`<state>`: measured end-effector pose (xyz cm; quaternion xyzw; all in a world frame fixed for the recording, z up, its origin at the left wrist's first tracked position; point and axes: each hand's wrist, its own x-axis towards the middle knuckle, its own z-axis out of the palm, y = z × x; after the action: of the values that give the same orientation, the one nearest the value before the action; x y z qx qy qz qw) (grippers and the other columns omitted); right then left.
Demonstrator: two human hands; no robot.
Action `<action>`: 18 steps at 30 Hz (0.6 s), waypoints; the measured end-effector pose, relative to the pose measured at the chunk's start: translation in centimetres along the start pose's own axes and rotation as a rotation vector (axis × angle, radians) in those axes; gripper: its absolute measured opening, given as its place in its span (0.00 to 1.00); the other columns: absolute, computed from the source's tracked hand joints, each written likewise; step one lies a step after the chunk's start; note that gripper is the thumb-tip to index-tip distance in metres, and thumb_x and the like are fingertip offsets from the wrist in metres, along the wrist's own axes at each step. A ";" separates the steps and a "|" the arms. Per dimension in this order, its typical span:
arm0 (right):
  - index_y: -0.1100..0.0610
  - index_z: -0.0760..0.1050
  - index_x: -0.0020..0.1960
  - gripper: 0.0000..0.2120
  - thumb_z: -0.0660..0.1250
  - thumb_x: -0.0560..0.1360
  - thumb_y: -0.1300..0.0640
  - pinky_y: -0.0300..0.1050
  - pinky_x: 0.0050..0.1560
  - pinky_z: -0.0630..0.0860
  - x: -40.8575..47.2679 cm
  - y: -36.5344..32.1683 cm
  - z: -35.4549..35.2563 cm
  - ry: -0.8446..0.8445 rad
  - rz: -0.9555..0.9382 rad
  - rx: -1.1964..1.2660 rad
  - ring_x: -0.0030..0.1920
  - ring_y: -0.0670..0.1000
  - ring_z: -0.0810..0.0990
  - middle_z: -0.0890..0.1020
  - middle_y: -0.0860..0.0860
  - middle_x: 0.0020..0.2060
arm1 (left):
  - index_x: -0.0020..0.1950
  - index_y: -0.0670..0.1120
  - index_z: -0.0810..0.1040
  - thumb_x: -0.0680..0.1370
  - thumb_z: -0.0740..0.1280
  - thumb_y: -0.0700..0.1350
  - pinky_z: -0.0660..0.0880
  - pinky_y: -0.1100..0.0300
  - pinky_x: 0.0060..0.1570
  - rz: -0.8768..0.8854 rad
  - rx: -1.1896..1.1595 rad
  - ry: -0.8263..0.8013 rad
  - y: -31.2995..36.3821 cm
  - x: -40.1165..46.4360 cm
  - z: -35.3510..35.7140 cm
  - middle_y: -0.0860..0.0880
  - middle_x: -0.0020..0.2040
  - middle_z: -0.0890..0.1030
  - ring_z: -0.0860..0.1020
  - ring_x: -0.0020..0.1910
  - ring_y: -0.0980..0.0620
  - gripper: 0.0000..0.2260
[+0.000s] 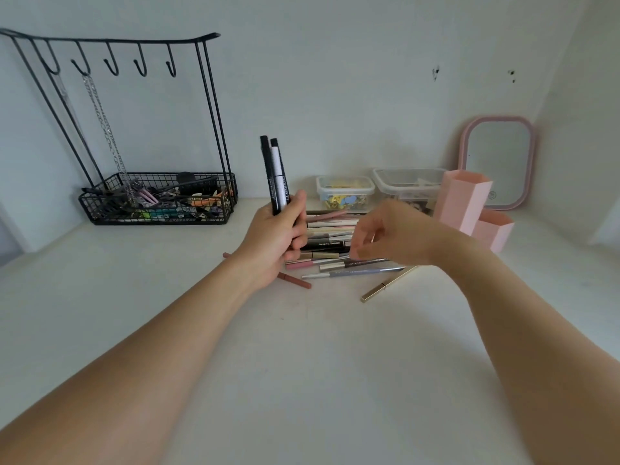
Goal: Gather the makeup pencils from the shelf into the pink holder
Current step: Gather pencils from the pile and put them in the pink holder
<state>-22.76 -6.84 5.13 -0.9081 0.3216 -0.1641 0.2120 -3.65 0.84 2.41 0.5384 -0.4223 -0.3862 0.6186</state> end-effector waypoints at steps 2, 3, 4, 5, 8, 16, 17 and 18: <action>0.52 0.85 0.38 0.04 0.74 0.69 0.60 0.26 0.32 0.68 0.0 0.3 0.2 -0.070 0.000 -0.091 0.30 0.36 0.75 0.82 0.42 0.31 | 0.35 0.49 0.65 0.81 0.67 0.56 0.55 0.63 0.23 -0.018 0.029 0.018 0.0 0.1 -0.2 0.53 0.27 0.61 0.59 0.26 0.54 0.19; 0.52 0.85 0.39 0.04 0.75 0.69 0.60 0.26 0.31 0.68 0.0 0.3 0.2 -0.090 0.001 -0.105 0.30 0.36 0.75 0.82 0.43 0.32 | 0.34 0.50 0.63 0.80 0.68 0.56 0.54 0.63 0.23 -0.025 0.039 0.029 -0.1 0.1 -0.2 0.53 0.27 0.61 0.58 0.26 0.54 0.21; 0.52 0.85 0.39 0.03 0.76 0.69 0.60 0.26 0.31 0.68 0.0 0.3 0.3 -0.110 0.005 -0.107 0.29 0.36 0.75 0.82 0.43 0.32 | 0.33 0.51 0.62 0.80 0.68 0.56 0.54 0.63 0.23 -0.028 0.042 0.039 -0.1 0.1 -0.2 0.52 0.27 0.61 0.58 0.26 0.53 0.21; 0.52 0.85 0.39 0.03 0.76 0.68 0.59 0.26 0.31 0.68 0.0 0.3 0.3 -0.125 0.008 -0.107 0.29 0.36 0.75 0.82 0.43 0.32 | 0.33 0.51 0.62 0.79 0.69 0.55 0.55 0.63 0.22 -0.031 0.038 0.047 -0.2 0.2 -0.3 0.52 0.27 0.62 0.59 0.25 0.53 0.22; 0.52 0.86 0.41 0.04 0.77 0.68 0.58 0.26 0.31 0.68 0.1 0.5 0.6 -0.140 0.025 -0.122 0.29 0.35 0.75 0.80 0.41 0.31 | 0.32 0.50 0.64 0.79 0.70 0.54 0.57 0.64 0.21 -0.034 0.017 0.064 -0.2 0.3 -0.4 0.52 0.27 0.66 0.62 0.25 0.54 0.21; 0.48 0.83 0.42 0.03 0.73 0.73 0.56 0.28 0.34 0.68 0.1 0.7 0.2 -0.154 0.041 -0.161 0.33 0.40 0.75 0.79 0.42 0.34 | 0.35 0.48 0.67 0.80 0.68 0.54 0.55 0.63 0.22 -0.037 -0.005 0.068 -0.2 0.3 -0.5 0.52 0.26 0.61 0.58 0.25 0.53 0.19; 0.48 0.82 0.43 0.03 0.72 0.74 0.56 0.31 0.36 0.70 0.0 0.9 -0.2 -0.138 0.048 -0.147 0.34 0.40 0.75 0.79 0.41 0.35 | 0.35 0.48 0.67 0.80 0.68 0.54 0.54 0.63 0.22 -0.039 -0.025 0.069 -0.2 0.3 -0.5 0.52 0.26 0.60 0.58 0.25 0.53 0.18; 0.49 0.81 0.44 0.03 0.71 0.75 0.56 0.34 0.38 0.70 0.0 1.0 -0.5 -0.109 0.055 -0.124 0.34 0.40 0.75 0.79 0.41 0.35 | 0.35 0.48 0.67 0.80 0.68 0.54 0.54 0.63 0.22 -0.042 -0.043 0.072 -0.1 0.3 -0.5 0.52 0.26 0.60 0.58 0.25 0.53 0.18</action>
<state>-23.47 -7.71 5.11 -0.9180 0.3439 -0.0881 0.1768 -3.04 0.73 2.30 0.5472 -0.3798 -0.3887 0.6366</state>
